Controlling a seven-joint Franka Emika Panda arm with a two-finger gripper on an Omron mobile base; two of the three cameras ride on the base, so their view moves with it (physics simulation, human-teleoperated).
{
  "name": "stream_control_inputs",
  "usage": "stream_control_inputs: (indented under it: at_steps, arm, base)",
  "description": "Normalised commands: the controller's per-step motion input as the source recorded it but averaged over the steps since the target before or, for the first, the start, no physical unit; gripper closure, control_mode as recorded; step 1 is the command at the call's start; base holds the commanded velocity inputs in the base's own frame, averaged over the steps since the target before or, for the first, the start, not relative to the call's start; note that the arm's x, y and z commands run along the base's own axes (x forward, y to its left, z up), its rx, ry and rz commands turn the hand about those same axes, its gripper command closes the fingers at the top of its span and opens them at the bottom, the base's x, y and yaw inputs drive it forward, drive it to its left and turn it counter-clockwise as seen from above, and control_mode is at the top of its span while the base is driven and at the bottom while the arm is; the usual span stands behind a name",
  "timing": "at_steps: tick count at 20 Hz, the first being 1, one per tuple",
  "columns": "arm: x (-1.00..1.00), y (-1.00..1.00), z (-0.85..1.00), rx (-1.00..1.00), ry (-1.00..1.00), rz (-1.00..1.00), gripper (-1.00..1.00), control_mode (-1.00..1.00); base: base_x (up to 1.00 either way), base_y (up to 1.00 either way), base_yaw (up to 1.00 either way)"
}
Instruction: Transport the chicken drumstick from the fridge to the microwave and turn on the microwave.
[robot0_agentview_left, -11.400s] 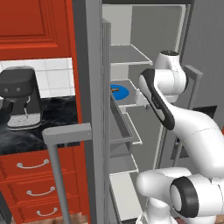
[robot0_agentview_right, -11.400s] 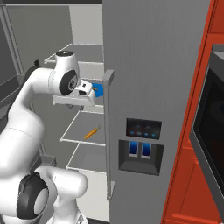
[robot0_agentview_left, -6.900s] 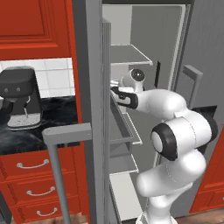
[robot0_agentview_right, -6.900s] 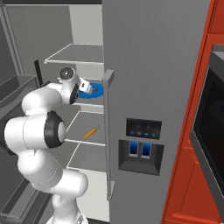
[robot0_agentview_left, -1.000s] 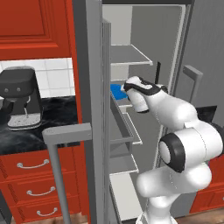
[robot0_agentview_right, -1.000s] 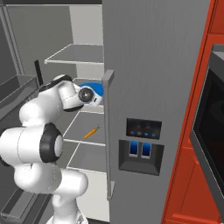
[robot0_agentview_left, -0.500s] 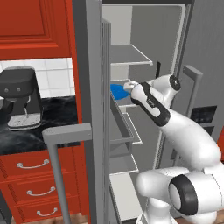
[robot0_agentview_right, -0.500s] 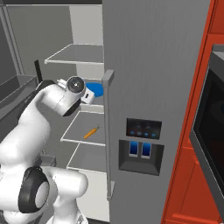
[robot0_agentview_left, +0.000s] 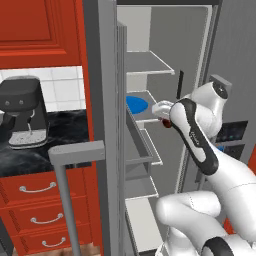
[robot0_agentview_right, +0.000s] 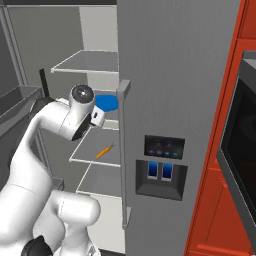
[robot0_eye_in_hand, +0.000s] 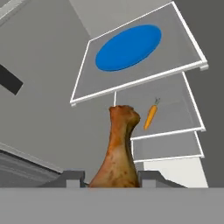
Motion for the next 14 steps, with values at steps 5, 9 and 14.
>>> stream_control_inputs:
  at_steps: [5,9,14]
  arm:
    - [-0.61,-0.15,-0.30,-0.11,0.11,0.08,1.00,-1.00]
    - [-0.42,-0.02,-0.41,-0.23,0.13,0.01,1.00,-1.00]
    - [-0.35,-0.05,-0.39,-0.24,0.09,0.00,1.00,-1.00]
  base:
    - [0.00,0.00,0.00]
    - [0.00,0.00,0.00]
    - [0.00,0.00,0.00]
